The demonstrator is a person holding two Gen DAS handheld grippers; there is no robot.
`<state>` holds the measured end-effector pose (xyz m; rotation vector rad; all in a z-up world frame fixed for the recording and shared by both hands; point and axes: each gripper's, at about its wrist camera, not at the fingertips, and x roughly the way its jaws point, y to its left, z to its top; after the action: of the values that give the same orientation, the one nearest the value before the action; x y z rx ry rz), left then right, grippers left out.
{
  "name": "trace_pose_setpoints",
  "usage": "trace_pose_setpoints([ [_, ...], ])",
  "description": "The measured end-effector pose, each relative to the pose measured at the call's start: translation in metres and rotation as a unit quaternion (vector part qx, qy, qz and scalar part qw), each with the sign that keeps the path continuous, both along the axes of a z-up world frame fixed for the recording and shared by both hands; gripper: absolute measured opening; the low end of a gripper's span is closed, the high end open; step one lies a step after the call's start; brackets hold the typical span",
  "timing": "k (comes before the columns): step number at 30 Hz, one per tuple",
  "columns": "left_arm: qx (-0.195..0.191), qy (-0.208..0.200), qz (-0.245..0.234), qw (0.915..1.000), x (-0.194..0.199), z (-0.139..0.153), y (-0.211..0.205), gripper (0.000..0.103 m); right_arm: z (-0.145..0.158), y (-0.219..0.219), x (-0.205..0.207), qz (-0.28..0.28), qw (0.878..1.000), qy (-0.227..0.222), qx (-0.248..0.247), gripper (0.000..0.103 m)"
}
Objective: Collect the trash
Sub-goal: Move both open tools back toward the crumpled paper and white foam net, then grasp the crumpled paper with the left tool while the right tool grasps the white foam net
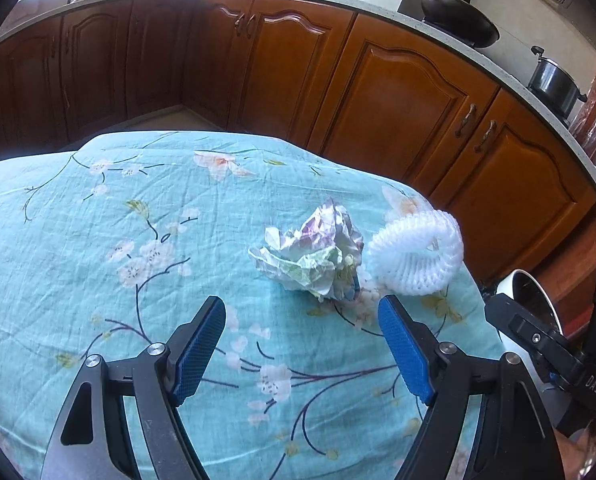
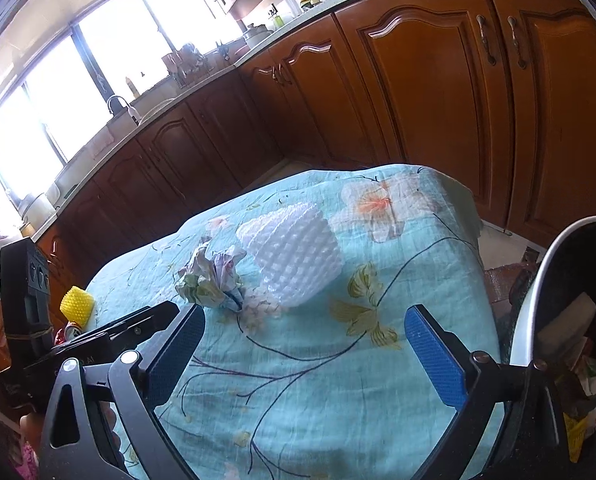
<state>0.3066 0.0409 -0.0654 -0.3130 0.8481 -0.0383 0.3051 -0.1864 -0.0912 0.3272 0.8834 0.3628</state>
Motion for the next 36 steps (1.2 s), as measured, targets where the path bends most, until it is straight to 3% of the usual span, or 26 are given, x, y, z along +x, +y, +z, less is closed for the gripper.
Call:
trace_pose_setpoints([
  [5, 0.005, -0.003, -0.002, 1.0000, 0.026, -0.005, 0.001, 0.078, -0.004, 0.009, 0.022, 0.010, 1.000, 0.005, 0.005, 0.086],
  [8, 0.007, 0.001, -0.004, 1.0000, 0.035, -0.013, -0.002, 0.076, -0.012, 0.015, 0.034, 0.013, 1.000, 0.016, -0.002, 0.064],
  [10, 0.006, -0.001, -0.008, 1.0000, 0.038, -0.017, -0.004, 0.063, -0.016, 0.016, 0.038, 0.014, 1.000, 0.022, -0.011, 0.029],
  [12, 0.004, 0.002, -0.023, 0.9997, 0.040, -0.021, -0.007, 0.033, -0.017, 0.016, 0.036, 0.010, 1.000, 0.020, -0.019, 0.020],
  [13, 0.009, -0.002, -0.025, 0.9996, 0.038, -0.021, -0.009, 0.032, -0.017, 0.014, 0.033, 0.008, 1.000, 0.015, -0.021, 0.015],
  [17, 0.021, -0.016, -0.038, 0.9989, 0.028, -0.019, -0.015, 0.021, -0.011, 0.006, 0.020, 0.001, 1.000, 0.005, -0.021, 0.011],
  [36, -0.003, -0.044, -0.109, 0.9930, -0.042, 0.011, -0.071, 0.020, 0.028, -0.063, -0.064, -0.058, 0.998, -0.025, -0.009, 0.011],
])
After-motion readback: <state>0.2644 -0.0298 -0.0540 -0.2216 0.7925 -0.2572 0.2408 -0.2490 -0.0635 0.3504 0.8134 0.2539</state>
